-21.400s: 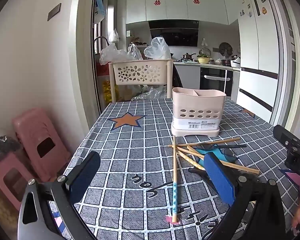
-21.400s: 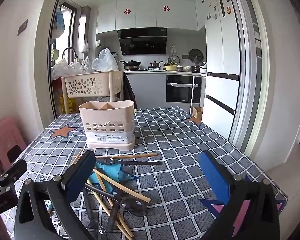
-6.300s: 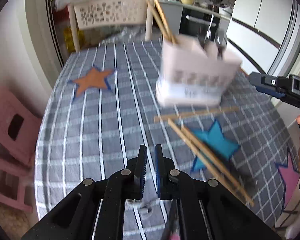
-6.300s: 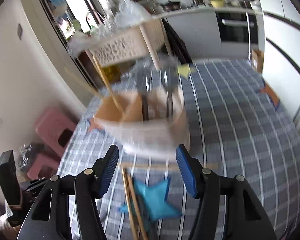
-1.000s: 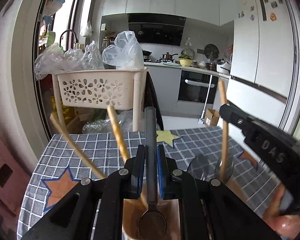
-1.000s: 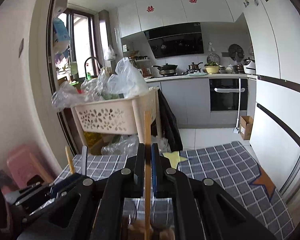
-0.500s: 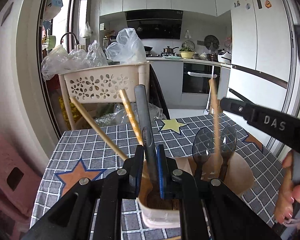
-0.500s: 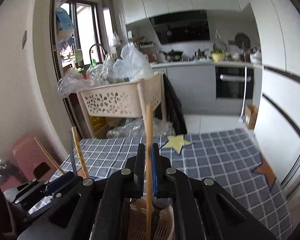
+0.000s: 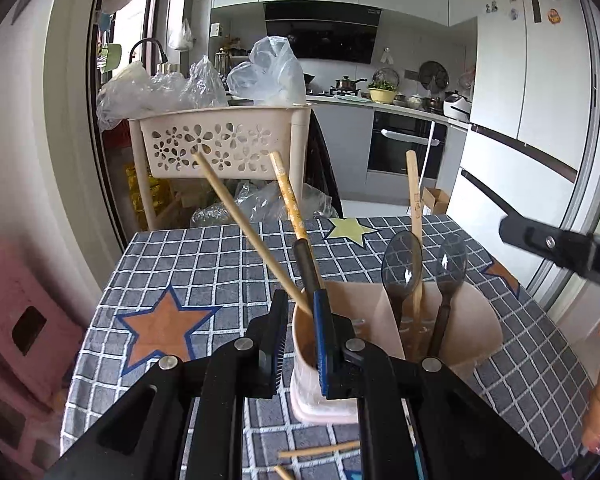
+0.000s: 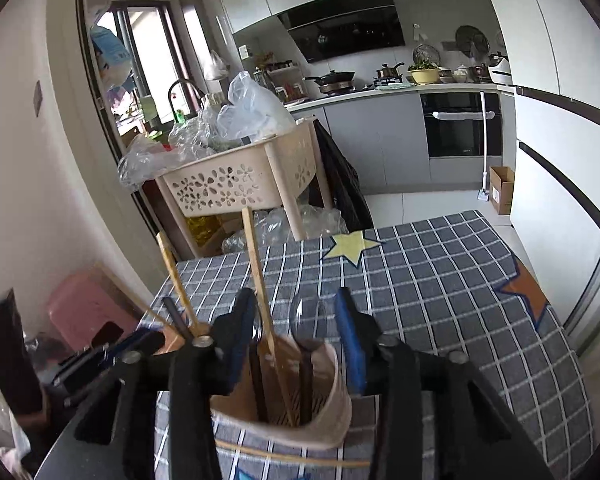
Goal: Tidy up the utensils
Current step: 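Lower both utensils into the pink holder and open both tools, then move both tools back down to the utensils on the blue star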
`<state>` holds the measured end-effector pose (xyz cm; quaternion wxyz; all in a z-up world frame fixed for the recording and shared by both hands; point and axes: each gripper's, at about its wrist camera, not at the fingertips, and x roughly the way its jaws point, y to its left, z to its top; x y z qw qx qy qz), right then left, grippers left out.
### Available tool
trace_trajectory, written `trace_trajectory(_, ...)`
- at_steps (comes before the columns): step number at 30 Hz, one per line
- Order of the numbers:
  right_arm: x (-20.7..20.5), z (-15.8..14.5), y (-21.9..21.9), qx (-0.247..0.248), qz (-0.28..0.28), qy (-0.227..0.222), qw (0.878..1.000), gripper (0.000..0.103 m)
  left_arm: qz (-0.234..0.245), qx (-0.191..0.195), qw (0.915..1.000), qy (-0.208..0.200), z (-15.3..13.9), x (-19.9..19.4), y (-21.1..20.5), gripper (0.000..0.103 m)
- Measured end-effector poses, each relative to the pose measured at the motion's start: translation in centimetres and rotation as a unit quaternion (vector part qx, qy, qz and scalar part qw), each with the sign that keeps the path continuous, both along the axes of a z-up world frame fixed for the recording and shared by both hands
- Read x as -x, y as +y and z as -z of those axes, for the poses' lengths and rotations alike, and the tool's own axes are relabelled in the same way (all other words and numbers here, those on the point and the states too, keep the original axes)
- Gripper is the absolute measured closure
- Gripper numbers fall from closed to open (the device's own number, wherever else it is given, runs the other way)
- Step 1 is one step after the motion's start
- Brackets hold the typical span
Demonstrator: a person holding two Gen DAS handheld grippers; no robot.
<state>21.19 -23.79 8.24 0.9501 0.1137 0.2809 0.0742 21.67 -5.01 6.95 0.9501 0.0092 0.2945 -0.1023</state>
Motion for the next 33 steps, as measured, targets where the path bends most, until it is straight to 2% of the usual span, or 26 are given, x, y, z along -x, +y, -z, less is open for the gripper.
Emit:
trace_trajectory(4, 1.9, 0.5, 0.0, -0.004, -0.007, 0.021, 1.000, 0.042, 0.003, -0.004, 0.9999, 0.014, 0.0, 1.7, 0.8, 0.059)
trace_trajectory(8, 3.8, 1.8, -0.1, -0.017, -0.011, 0.052, 0.998, 0.036, 0.002, -0.002, 0.9978, 0.065, 1.7, 3.4, 2.0, 0.059)
trace_trajectory(12, 5.5, 3.7, 0.2, -0.018, -0.014, 0.091, 0.996, 0.036, -0.003, -0.005, 0.9934, 0.115, 4.1, 5.6, 3.0, 0.059)
trace_trajectory(17, 7.7, 6.6, 0.4, -0.013, -0.014, 0.142, 0.990, 0.036, -0.009, 0.004, 0.9879, 0.155, 6.3, 8.1, 4.0, 0.059)
trace_trajectory(23, 9.7, 9.4, 1.2, -0.004, -0.021, 0.196, 0.980, 0.036, -0.004, -0.001, 0.9840, 0.178, 8.1, 10.4, 4.3, 0.059)
trace_trajectory(24, 9.9, 9.7, 1.4, -0.003, -0.023, 0.200, 0.980, 0.036, -0.005, 0.000, 0.9832, 0.182, 8.4, 10.5, 4.5, 0.050)
trace_trajectory(25, 10.2, 10.1, 1.6, -0.002, -0.024, 0.207, 0.978, 0.036, -0.005, 0.000, 0.9823, 0.187, 8.6, 10.8, 4.5, 0.010)
trace_trajectory(26, 10.2, 10.3, 1.8, -0.002, -0.025, 0.211, 0.977, 0.036, -0.009, -0.001, 0.9811, 0.193, 8.8, 11.0, 4.6, 0.000)
trace_trajectory(28, 10.4, 11.1, 2.2, 0.001, -0.029, 0.225, 0.974, 0.036, -0.022, -0.002, 0.9828, 0.183, 8.8, 11.7, 4.8, 0.000)
trace_trajectory(33, 10.9, 12.6, 3.7, 0.026, -0.044, 0.253, 0.966, 0.036, -0.026, -0.006, 0.9792, 0.201, 9.6, 12.0, 5.1, 0.000)
